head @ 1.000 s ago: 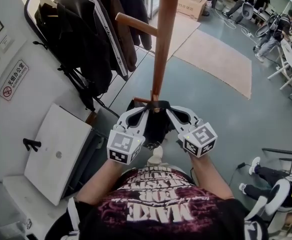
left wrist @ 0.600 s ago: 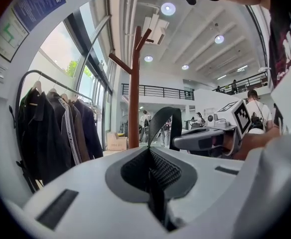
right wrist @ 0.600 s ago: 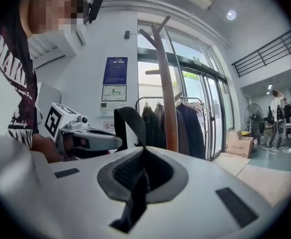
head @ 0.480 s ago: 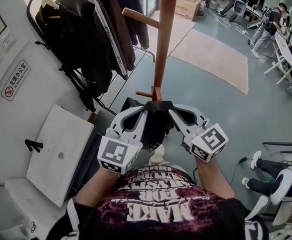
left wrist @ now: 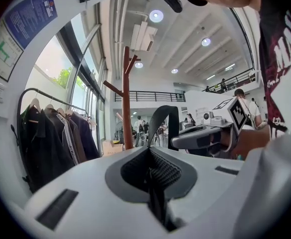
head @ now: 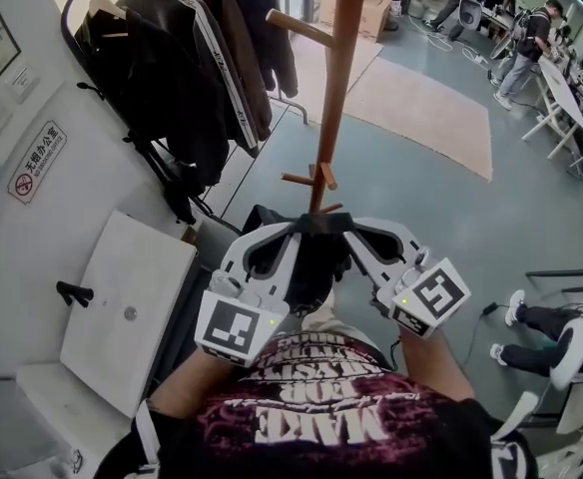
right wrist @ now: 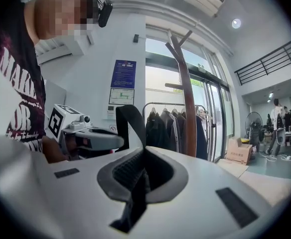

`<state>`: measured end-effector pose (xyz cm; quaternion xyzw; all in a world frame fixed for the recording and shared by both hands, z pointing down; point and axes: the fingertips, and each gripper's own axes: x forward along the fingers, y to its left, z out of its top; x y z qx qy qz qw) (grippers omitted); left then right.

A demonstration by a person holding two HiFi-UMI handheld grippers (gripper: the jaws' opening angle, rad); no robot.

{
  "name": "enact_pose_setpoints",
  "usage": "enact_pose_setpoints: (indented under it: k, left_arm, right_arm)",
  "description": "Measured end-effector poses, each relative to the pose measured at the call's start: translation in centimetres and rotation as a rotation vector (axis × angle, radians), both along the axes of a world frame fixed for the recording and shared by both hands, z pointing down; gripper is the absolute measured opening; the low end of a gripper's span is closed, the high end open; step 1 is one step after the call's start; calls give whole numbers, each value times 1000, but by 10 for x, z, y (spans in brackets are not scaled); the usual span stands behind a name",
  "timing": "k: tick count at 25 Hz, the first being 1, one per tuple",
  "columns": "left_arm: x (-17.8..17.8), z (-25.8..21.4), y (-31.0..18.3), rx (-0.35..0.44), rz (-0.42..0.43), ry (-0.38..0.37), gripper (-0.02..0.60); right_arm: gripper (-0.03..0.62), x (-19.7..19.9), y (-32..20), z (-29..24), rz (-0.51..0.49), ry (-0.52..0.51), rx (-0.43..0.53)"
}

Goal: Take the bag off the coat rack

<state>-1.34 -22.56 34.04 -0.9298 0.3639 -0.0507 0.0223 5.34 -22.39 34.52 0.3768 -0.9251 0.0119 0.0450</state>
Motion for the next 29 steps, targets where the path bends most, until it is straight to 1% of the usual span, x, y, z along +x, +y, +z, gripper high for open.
enact_pose_setpoints:
  k: [8,11,15,23,29]
  left_arm:
    - [-7,2,23,-30,35,22,8]
    - [-9,2,28,-25,38,19,8]
    - [-11,3,32,-13,39,11,8]
    - [-11,3,33,-21,19,16,8]
    - [-4,7,30,-18,10,-9,8]
  right_arm:
    - [9,-8,23,1,9,22,-19]
    - [9,-11,28,0,9,31,-24]
    - [9,-13,30,0,2,38,-25]
    - [9,-12,30,2,-11,39,-31]
    - [9,-7,30,7,-23,32,-50]
